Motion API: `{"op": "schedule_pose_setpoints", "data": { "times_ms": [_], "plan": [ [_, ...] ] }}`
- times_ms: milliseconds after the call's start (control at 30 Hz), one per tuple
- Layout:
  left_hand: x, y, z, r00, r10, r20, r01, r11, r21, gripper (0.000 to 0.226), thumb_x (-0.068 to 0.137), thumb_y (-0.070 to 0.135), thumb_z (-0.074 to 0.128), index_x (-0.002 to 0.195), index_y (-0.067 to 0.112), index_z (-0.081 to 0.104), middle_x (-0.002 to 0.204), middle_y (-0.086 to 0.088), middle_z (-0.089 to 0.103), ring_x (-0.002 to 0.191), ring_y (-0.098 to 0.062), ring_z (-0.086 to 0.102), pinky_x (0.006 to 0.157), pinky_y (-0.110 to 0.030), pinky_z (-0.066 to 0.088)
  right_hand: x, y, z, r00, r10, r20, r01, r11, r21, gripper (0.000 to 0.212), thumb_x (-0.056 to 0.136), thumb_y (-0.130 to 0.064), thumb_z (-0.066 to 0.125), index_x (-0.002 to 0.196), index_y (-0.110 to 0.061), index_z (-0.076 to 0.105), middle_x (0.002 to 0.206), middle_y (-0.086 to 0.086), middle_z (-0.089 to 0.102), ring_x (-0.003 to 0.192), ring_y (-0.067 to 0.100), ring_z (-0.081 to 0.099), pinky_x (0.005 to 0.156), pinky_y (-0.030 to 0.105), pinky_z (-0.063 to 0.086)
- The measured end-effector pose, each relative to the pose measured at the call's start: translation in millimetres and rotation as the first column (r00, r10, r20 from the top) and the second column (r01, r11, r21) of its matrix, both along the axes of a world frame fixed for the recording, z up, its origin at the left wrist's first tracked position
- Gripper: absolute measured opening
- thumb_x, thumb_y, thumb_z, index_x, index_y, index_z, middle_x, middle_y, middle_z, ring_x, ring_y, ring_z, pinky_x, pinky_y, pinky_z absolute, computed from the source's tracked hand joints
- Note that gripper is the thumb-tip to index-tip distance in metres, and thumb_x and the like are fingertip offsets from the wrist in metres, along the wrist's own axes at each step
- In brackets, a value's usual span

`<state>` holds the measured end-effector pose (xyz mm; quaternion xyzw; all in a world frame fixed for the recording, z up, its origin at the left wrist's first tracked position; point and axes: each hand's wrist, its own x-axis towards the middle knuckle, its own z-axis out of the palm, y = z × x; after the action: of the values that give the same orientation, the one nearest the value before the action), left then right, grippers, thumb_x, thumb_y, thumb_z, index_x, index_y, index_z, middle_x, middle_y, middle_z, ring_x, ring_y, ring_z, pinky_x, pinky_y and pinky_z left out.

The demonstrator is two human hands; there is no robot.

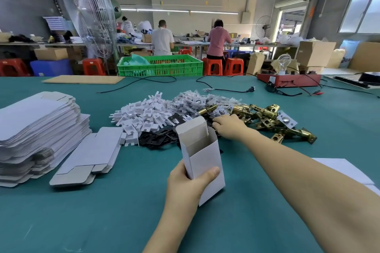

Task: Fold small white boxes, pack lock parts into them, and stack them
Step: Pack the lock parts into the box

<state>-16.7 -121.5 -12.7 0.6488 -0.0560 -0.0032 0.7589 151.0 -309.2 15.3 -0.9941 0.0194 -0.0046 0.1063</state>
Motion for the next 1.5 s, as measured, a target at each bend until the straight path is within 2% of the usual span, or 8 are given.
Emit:
{"op": "schedule_pose_setpoints", "data": {
  "times_ms": [400,633,700,800,933,1033,1167,1500],
  "plan": [
    [4.1,1.3,-4.5,1.0,-0.022,0.006,0.022,1.0,-0.002,0.034,0.058,0.028,0.081,0.091,0.024,0.072,0.088,0.005,0.076,0.082,-0.014,0.072,0.073,-0.029,0.059,2.4,13.7,-13.2,0.997,-0.059,0.05,0.066,0.984,-0.164,0.053,0.102,-0.036,0.019,0.118,-0.003,0.058,0.139,0.01,0.044,0.129,0.037,0.029,0.104,0.047,0.03],
    [3.6,1.7,-3.7,0.999,-0.033,-0.003,0.033,0.999,-0.006,0.038,0.058,0.029,0.08,0.095,0.024,0.072,0.091,0.007,0.076,0.085,-0.012,0.072,0.071,-0.025,0.057,-15.5,9.6,-4.4,0.964,-0.049,0.261,-0.035,0.951,0.308,0.032,0.1,-0.025,0.035,0.09,-0.005,0.058,0.114,0.014,0.06,0.109,0.034,0.051,0.092,0.036,0.034],
    [2.3,2.5,-2.8,0.999,-0.037,0.002,0.037,0.999,0.002,0.037,0.059,0.031,0.08,0.095,0.026,0.072,0.091,0.008,0.076,0.085,-0.011,0.072,0.069,-0.024,0.056,-39.0,7.9,7.3,0.939,-0.146,0.31,-0.08,0.787,0.611,0.026,0.095,-0.02,0.05,0.086,0.0,0.063,0.094,0.02,0.064,0.09,0.036,0.057,0.08,0.038,0.043],
    [0.1,3.3,-1.0,0.999,-0.047,0.011,0.047,0.999,0.004,0.038,0.06,0.03,0.081,0.096,0.026,0.071,0.092,0.009,0.076,0.084,-0.01,0.072,0.066,-0.02,0.055,-76.8,-2.6,23.8,0.91,-0.375,0.176,-0.044,0.336,0.941,0.011,0.087,-0.009,0.066,0.095,-0.001,0.069,0.097,0.013,0.07,0.089,0.022,0.065,0.094,0.041,0.052],
    [-3.0,1.8,0.9,0.997,-0.083,0.01,0.082,0.996,0.036,0.034,0.068,0.018,0.087,0.098,0.023,0.071,0.092,0.007,0.076,0.086,-0.012,0.072,0.066,-0.02,0.055,-124.6,-24.8,43.4,0.9,-0.381,-0.213,0.103,-0.287,0.952,0.006,0.085,-0.001,0.067,0.089,0.0,0.063,0.09,0.013,0.069,0.077,0.02,0.066,0.067,0.026,0.059],
    [-5.6,-1.5,2.2,0.993,-0.115,0.03,0.11,0.987,0.116,0.039,0.06,0.024,0.083,0.097,0.023,0.071,0.092,0.007,0.076,0.088,-0.012,0.071,0.072,-0.023,0.057,-152.3,-37.8,52.3,0.887,-0.321,-0.332,0.163,-0.453,0.876,0.011,0.085,0.003,0.063,0.094,-0.001,0.058,0.088,0.013,0.06,0.07,0.018,0.059,0.049,0.022,0.055],
    [-8.0,-2.7,2.1,0.992,-0.1,0.08,0.085,0.98,0.178,0.033,0.057,0.028,0.078,0.089,0.026,0.071,0.086,0.01,0.075,0.079,-0.007,0.067,0.067,-0.018,0.053,-174.3,-40.8,64.1,0.945,-0.245,-0.218,0.116,-0.373,0.921,0.015,0.086,0.003,0.059,0.097,-0.007,0.061,0.078,0.008,0.059,0.064,0.015,0.055,0.05,0.021,0.054],
    [-15.8,-3.6,2.9,0.971,-0.138,0.194,0.073,0.948,0.311,0.036,0.063,0.022,0.085,0.085,0.047,0.07,0.082,0.019,0.073,0.073,0.003,0.065,0.061,-0.009,0.046,-220.4,-16.5,121.5,0.923,0.169,0.345,-0.384,0.462,0.8,0.014,0.066,-0.018,0.076,0.079,-0.018,0.073,0.078,0.002,0.072,0.071,0.012,0.062,0.063,0.017,0.049]
  ]
}}
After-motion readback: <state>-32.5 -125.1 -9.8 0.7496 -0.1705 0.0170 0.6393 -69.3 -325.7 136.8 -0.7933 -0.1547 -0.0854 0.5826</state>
